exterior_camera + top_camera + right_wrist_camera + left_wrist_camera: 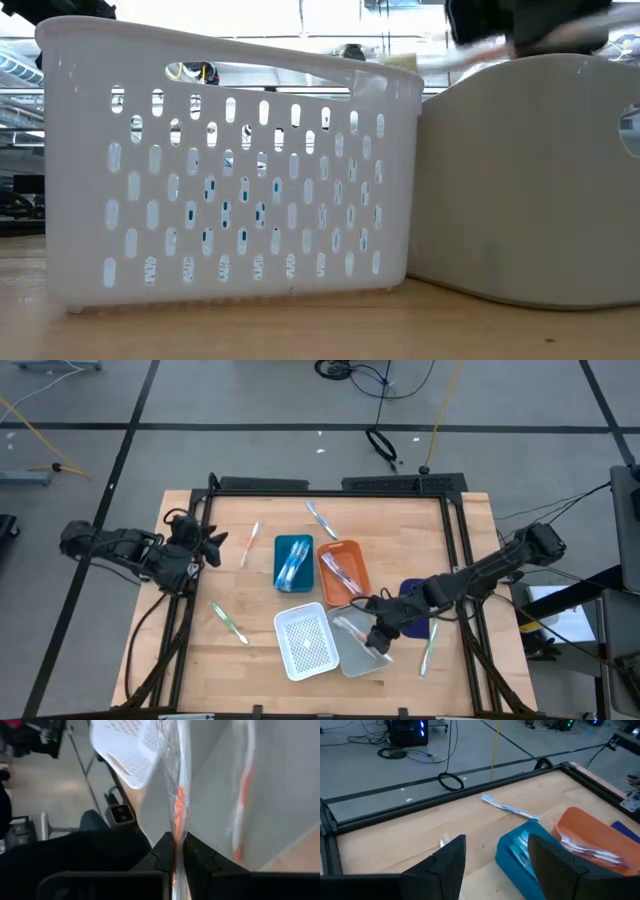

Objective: Pick & Place Toothbrushes
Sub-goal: Put the orange toothbrush into the gray bin

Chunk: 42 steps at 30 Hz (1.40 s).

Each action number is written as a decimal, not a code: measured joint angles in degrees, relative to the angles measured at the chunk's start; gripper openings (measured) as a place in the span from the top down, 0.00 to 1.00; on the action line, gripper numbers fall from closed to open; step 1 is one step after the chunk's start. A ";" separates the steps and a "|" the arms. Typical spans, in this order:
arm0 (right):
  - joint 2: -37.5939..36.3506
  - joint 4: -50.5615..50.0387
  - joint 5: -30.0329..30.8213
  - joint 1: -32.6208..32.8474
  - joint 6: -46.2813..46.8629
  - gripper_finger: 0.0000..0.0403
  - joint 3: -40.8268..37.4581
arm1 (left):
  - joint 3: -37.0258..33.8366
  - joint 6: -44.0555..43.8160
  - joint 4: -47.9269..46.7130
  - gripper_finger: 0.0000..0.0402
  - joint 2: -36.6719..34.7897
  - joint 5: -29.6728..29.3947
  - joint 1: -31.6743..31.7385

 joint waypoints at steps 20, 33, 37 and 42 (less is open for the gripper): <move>8.04 1.43 -17.26 -9.69 -0.25 0.95 -0.02 | 0.00 -4.52 -4.74 0.47 0.01 -3.47 -5.29; 10.32 3.37 -13.02 -8.06 3.74 0.94 0.05 | 0.00 -5.66 -4.73 0.47 0.02 -4.53 -7.46; 12.74 4.62 -12.46 -7.70 3.79 0.95 0.09 | 0.00 -5.66 -4.74 0.47 0.02 -4.58 -7.74; 14.71 4.88 -9.99 -7.74 3.83 0.94 0.07 | 0.00 -5.66 -4.73 0.47 0.02 -4.56 -7.74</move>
